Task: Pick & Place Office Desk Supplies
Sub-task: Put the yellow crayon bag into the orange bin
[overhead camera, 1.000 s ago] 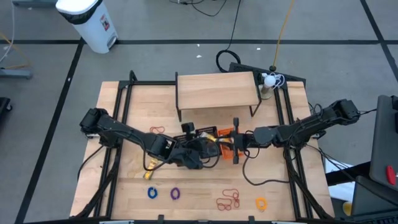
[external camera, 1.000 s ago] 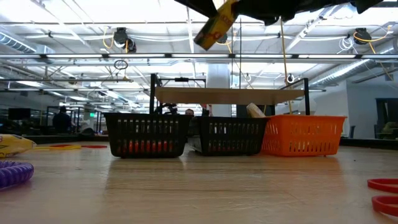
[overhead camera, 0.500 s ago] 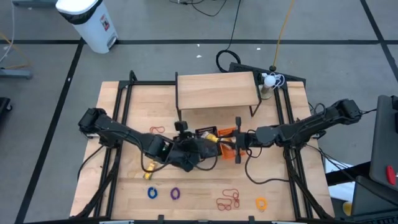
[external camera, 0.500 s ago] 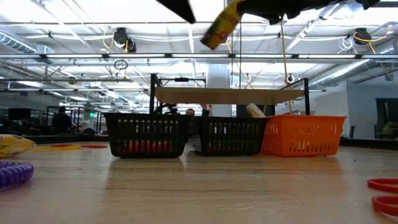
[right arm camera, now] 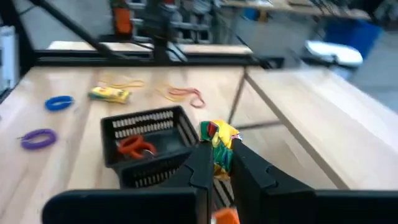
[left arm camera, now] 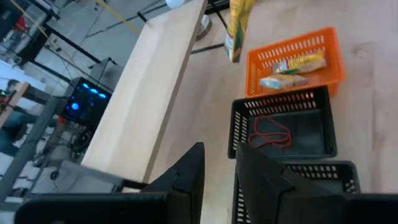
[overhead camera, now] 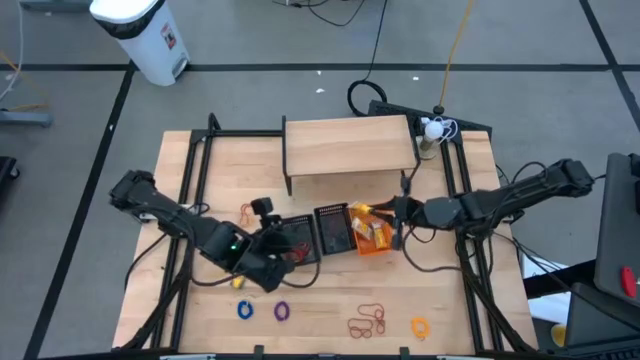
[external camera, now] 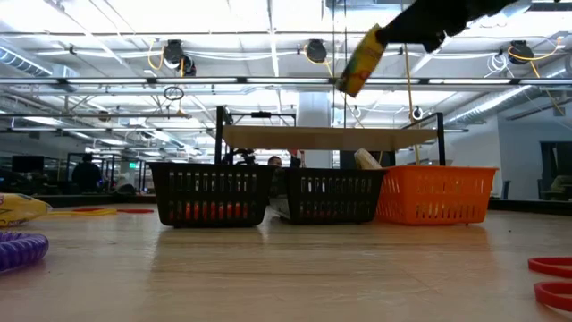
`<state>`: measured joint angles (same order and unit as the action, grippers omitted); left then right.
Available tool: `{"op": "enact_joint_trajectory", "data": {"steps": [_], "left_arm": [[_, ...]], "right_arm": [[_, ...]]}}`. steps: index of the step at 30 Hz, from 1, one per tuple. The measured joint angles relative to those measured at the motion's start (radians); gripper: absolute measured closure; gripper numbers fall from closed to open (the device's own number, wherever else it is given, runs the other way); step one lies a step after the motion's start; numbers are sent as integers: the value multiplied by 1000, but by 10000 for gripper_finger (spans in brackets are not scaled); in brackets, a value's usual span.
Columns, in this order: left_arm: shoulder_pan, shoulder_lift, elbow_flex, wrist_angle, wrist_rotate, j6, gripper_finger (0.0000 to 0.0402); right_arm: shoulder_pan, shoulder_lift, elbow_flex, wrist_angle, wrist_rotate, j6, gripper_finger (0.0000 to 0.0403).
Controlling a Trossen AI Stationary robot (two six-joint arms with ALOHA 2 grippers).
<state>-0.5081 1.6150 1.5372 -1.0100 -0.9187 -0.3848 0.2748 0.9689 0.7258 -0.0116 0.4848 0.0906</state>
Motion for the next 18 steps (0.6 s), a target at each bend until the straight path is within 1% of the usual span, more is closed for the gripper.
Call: {"op": "enact_joint_trajectory", "data": {"steps": [1,5,9,14,16,18], "left_arm": [[-8,-7,0,-13,0,-19,307],[-31,-21,0,-69,1,-89,307],[-44,-21,0,-104,2,-124,307],[-44,-21,0,-102,17,-136,307],[-44,-21,0,-102,17,-143,307],[-44,-21,0,-99,13,-145,307]], "right_arm": [[-3,-11,0,-25,13,33,380],[-27,-39,0,-122,10,185,380],[-61,-48,0,-244,5,346,380],[-112,-31,0,-396,-105,546,380],[-114,-5,0,-446,-128,604,380],[-114,29,0,-451,-146,630,380]]}}
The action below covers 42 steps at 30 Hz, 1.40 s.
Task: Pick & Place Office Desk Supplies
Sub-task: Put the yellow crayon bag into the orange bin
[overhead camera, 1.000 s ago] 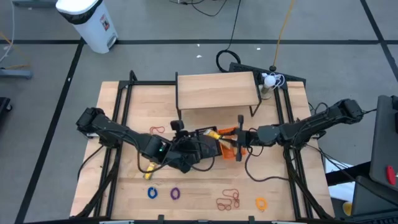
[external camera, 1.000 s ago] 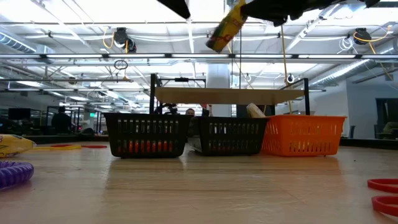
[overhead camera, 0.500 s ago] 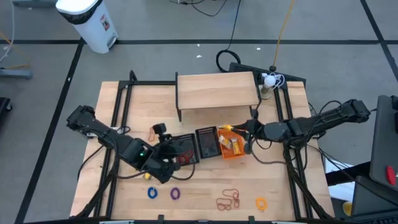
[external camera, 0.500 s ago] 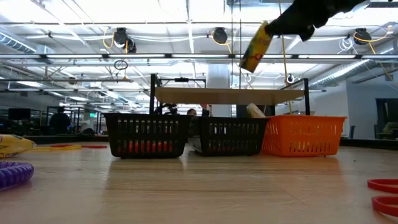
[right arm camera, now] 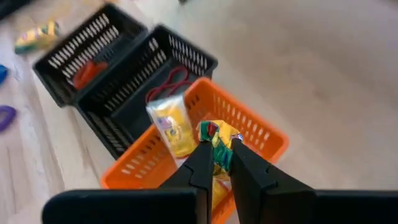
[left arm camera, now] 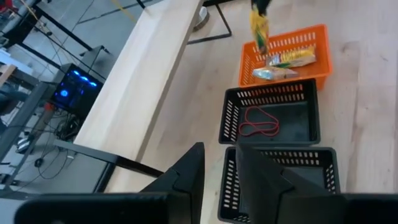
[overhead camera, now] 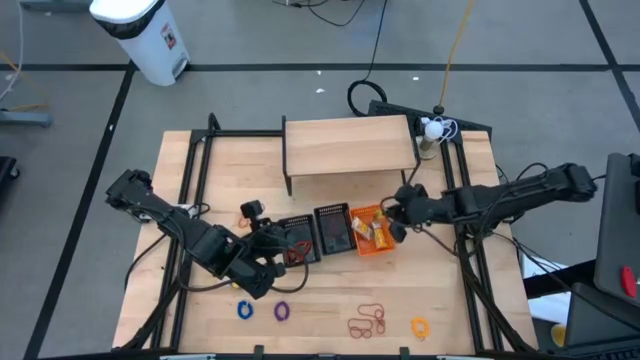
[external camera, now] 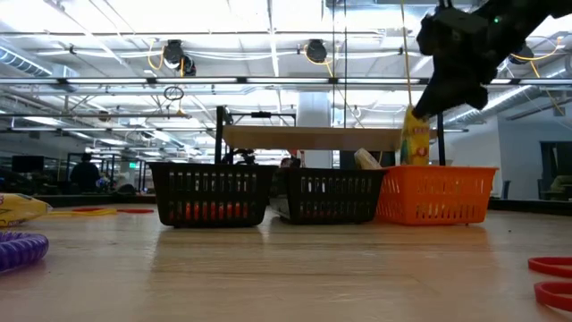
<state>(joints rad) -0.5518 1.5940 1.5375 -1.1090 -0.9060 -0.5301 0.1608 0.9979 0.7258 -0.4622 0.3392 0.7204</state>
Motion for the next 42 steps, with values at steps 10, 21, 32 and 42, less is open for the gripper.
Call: {"op": "enact_joint_trajectory", "data": {"steps": [10,21,32,42], "left_arm": [[2,0,0,7,2,-87,307],[2,0,0,14,15,-107,307],[47,0,0,-5,356,-64,307],[-31,7,-53,-106,520,-309,307]], "right_arm": [[34,125,0,202,-30,-82,263],[78,70,0,229,-9,-54,161],[201,75,0,548,24,-351,178],[416,176,0,732,-28,-477,179]]}}
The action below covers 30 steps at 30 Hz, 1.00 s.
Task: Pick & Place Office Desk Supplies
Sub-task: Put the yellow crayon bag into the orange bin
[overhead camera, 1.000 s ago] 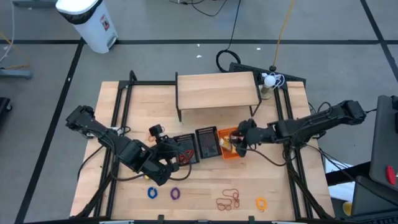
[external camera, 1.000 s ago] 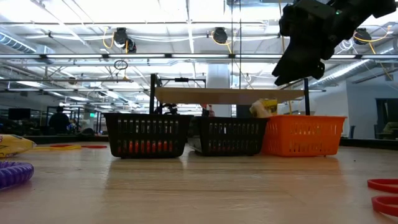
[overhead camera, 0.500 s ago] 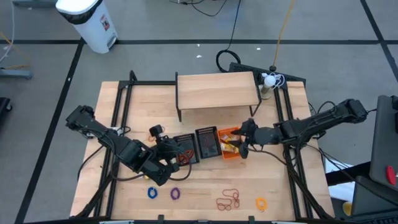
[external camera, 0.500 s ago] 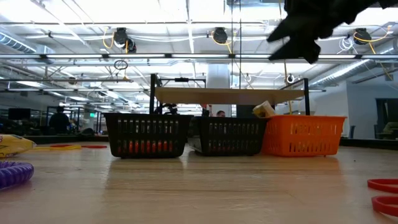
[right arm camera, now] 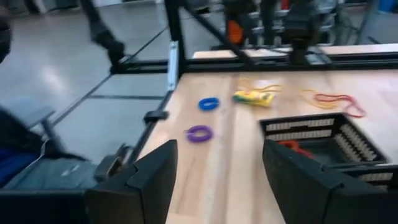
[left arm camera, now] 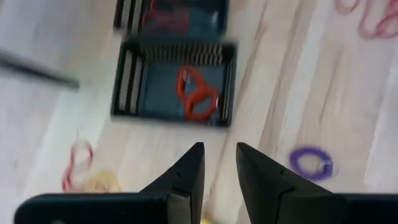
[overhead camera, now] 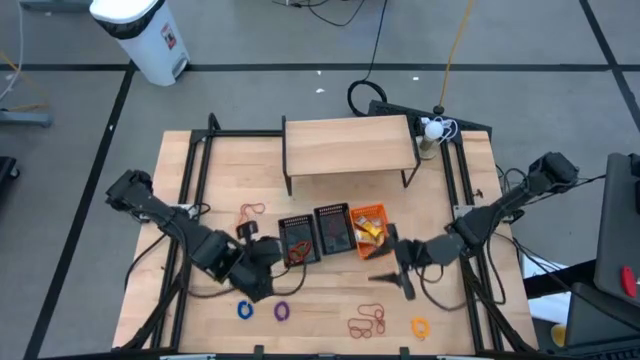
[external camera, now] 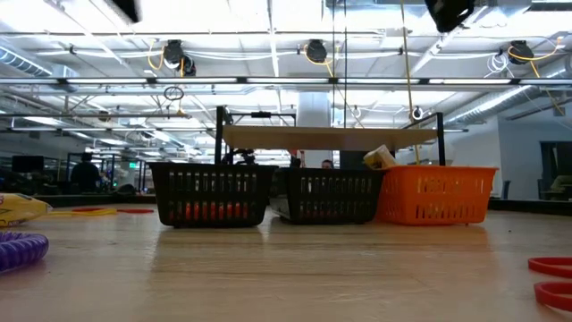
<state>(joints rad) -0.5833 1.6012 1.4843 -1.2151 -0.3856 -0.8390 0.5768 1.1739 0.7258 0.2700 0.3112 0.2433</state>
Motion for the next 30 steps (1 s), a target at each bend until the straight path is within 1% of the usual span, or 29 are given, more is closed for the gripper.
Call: {"op": "enact_joint_trajectory", "data": {"steps": [4,7,12,17,20,24,30], "left_arm": [[-60,0,-69,-108,28,-221,307],[-97,0,-129,-109,63,-341,307],[-132,0,-202,-108,96,-458,307],[-131,0,-252,-98,136,-559,302],[-128,0,-269,-88,182,-604,285],[-116,0,-283,-79,227,-657,247],[-93,0,-298,-59,243,-735,182]], "right_arm": [[25,59,0,74,-1,-7,179],[24,103,0,152,0,-50,179],[4,174,0,278,-2,-131,183],[-20,228,0,386,-2,-229,183],[-43,248,0,422,-2,-280,183],[-72,257,0,421,-2,-299,183],[-80,265,0,414,-3,-314,184]]}}
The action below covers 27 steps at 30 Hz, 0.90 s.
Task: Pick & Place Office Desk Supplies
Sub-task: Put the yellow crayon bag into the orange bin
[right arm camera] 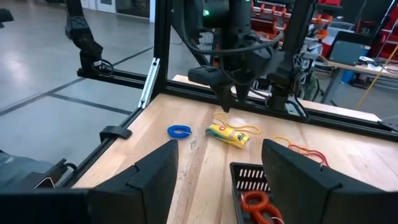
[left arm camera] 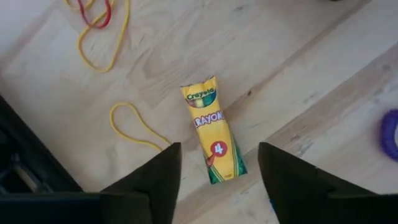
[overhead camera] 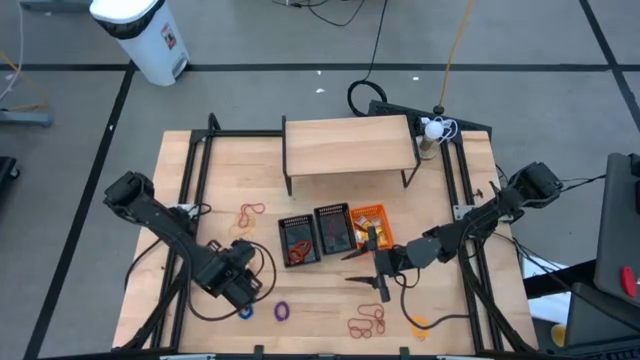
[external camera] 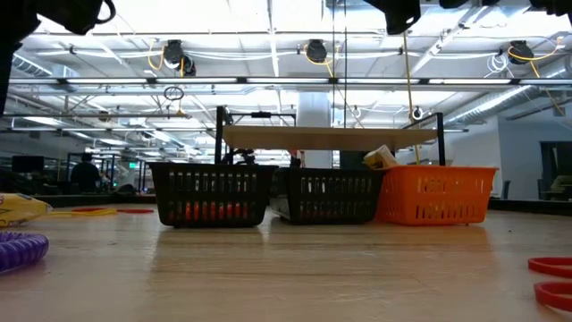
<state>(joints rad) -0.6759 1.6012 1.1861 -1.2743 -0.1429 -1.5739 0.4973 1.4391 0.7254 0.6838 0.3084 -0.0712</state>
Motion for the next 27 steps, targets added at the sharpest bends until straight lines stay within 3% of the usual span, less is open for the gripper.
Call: {"op": "enact_joint_trajectory", "data": {"steps": [8,16,27], "left_arm": [[15,0,-29,32,65,-103,143],[-7,0,-48,183,71,-129,151],[-51,43,-63,174,91,-160,153]], "right_arm": [[0,0,0,-20,0,5,183],[2,0,0,-41,0,66,185],[29,0,0,-88,-2,124,184]]}}
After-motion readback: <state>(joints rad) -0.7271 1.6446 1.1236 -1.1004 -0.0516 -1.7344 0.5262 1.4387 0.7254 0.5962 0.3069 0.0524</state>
